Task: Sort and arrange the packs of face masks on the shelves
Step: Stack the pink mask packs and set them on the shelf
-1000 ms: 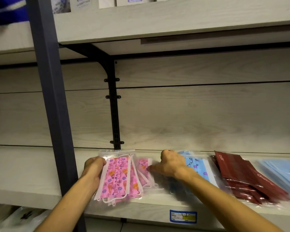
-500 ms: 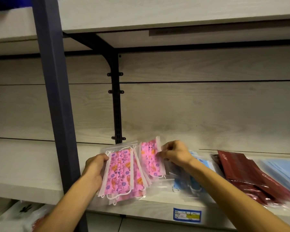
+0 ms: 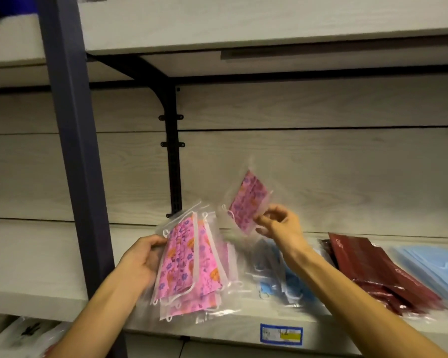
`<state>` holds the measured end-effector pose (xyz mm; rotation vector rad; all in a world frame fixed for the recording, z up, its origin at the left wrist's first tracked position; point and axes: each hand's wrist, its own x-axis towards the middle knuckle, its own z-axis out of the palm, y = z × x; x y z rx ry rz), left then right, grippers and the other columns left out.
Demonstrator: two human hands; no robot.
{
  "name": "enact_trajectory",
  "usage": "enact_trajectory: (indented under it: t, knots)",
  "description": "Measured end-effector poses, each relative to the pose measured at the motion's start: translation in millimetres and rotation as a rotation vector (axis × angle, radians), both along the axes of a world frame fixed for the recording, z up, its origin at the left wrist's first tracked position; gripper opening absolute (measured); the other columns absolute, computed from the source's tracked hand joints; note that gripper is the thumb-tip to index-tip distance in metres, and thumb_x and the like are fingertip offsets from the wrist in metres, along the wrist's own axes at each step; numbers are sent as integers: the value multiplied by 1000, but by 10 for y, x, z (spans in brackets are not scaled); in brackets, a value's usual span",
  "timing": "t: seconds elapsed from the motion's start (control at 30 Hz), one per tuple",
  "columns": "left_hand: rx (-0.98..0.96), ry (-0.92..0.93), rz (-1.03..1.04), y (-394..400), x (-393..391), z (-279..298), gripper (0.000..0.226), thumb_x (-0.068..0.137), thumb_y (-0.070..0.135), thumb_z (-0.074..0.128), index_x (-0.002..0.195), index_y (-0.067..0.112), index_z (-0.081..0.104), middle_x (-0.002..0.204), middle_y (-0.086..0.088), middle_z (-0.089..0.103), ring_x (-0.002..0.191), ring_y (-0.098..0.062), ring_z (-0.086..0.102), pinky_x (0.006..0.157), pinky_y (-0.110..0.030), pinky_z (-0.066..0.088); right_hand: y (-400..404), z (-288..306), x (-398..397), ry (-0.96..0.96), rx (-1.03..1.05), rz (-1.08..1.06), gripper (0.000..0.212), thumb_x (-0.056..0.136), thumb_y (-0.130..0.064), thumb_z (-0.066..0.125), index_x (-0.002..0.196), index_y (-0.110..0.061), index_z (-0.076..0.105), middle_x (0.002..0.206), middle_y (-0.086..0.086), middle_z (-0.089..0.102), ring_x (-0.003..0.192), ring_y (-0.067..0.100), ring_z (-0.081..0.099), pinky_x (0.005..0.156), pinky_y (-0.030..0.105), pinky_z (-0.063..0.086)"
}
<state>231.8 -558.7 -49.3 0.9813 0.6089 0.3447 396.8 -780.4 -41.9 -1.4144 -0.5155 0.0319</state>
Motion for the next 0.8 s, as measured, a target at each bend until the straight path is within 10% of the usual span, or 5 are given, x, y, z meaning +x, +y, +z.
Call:
enact_trajectory:
  t: [0.33, 0.67, 0.8]
  knots:
    - [-54, -44, -60, -78, -226, 16, 14, 79, 8, 62, 93, 4, 60, 79, -12, 64, 73, -27, 63, 75, -39, 50, -282, -293, -121, -530, -390, 79, 36, 70, 13, 68, 77, -22, 70, 97, -8, 74, 99, 6, 67, 87, 16, 49]
    - [-125, -58, 47, -224, -183, 2, 10, 94, 5, 54, 102, 5, 60, 77, -8, 58, 73, -22, 57, 85, -38, 51, -83, -169, -422, 37, -33, 74, 7, 93, -4, 66, 92, 1, 71, 86, 18, 77, 81, 31, 76, 79, 50, 62]
    - [-185, -71, 108, -407, -106, -52, 18, 100, 4, 46, 114, 6, 57, 94, -15, 64, 96, -29, 63, 99, -44, 51, -69, -185, -679, 324, 99, 310, 14, 90, -8, 65, 98, 1, 58, 69, 15, 69, 58, 29, 67, 59, 39, 57]
